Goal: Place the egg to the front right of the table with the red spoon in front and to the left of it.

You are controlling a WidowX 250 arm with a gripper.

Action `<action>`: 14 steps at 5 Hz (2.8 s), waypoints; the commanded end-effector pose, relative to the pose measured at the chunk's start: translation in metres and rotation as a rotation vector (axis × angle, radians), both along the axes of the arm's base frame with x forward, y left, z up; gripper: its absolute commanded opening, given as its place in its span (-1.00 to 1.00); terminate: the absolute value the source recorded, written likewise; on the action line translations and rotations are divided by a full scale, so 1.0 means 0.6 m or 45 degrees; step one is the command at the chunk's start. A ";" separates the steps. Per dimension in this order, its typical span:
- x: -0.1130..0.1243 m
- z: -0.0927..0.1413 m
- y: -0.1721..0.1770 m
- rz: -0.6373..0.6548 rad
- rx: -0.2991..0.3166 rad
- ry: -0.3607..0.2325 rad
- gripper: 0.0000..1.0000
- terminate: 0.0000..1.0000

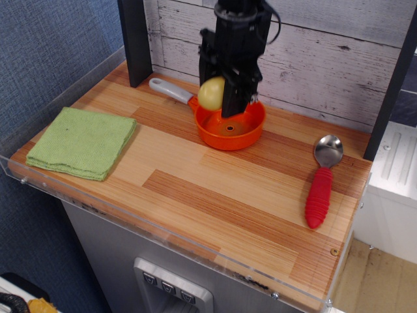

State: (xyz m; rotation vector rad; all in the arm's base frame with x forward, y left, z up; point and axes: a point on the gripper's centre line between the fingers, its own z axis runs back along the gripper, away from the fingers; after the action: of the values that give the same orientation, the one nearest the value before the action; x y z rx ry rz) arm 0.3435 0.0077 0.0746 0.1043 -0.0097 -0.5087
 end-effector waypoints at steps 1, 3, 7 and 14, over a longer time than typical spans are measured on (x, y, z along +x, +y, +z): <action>-0.081 0.009 -0.026 0.013 -0.038 -0.039 -1.00 -1.00; -0.118 -0.064 -0.080 -0.070 -0.091 -0.048 -1.00 -1.00; -0.142 -0.107 -0.091 -0.100 -0.111 -0.021 1.00 -1.00; -0.131 0.034 -0.085 0.080 -0.106 -0.119 1.00 -1.00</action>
State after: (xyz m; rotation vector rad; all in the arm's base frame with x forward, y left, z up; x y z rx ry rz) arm 0.2635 -0.0410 0.0824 0.0451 -0.0639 -0.4294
